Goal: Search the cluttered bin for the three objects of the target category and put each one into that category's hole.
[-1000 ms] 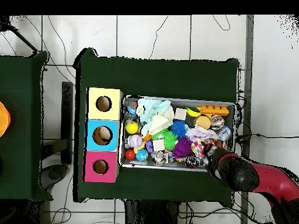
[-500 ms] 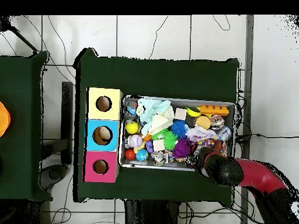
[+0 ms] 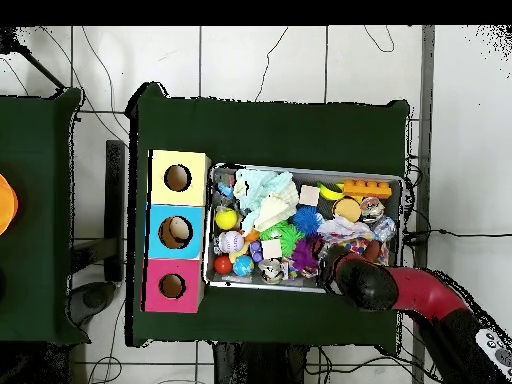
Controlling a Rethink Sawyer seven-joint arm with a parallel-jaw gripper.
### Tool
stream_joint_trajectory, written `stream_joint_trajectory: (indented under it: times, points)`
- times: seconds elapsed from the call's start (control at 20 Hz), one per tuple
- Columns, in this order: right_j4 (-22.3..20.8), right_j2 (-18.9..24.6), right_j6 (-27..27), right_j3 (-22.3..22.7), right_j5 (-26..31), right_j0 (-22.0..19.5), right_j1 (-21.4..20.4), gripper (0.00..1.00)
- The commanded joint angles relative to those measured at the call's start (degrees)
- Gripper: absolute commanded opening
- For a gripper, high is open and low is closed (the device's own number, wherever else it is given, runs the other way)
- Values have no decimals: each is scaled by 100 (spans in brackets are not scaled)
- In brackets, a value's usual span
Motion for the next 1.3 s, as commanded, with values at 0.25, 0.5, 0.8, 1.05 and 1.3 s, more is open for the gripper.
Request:
stream_joint_trajectory:
  times: [0.25, 0.5, 0.8, 1.05, 1.3]
  points:
    - [-677, -348, -175, -1256, -742, 188, 704, 100]
    - [-829, -599, -155, -1411, -702, 469, 449, 100]
    - [-772, -669, -188, -1372, -573, 592, 214, 100]
    - [-732, -679, -263, -1351, -493, 640, 80, 100]
    - [-784, -830, -304, -1319, -354, 806, -151, 100]
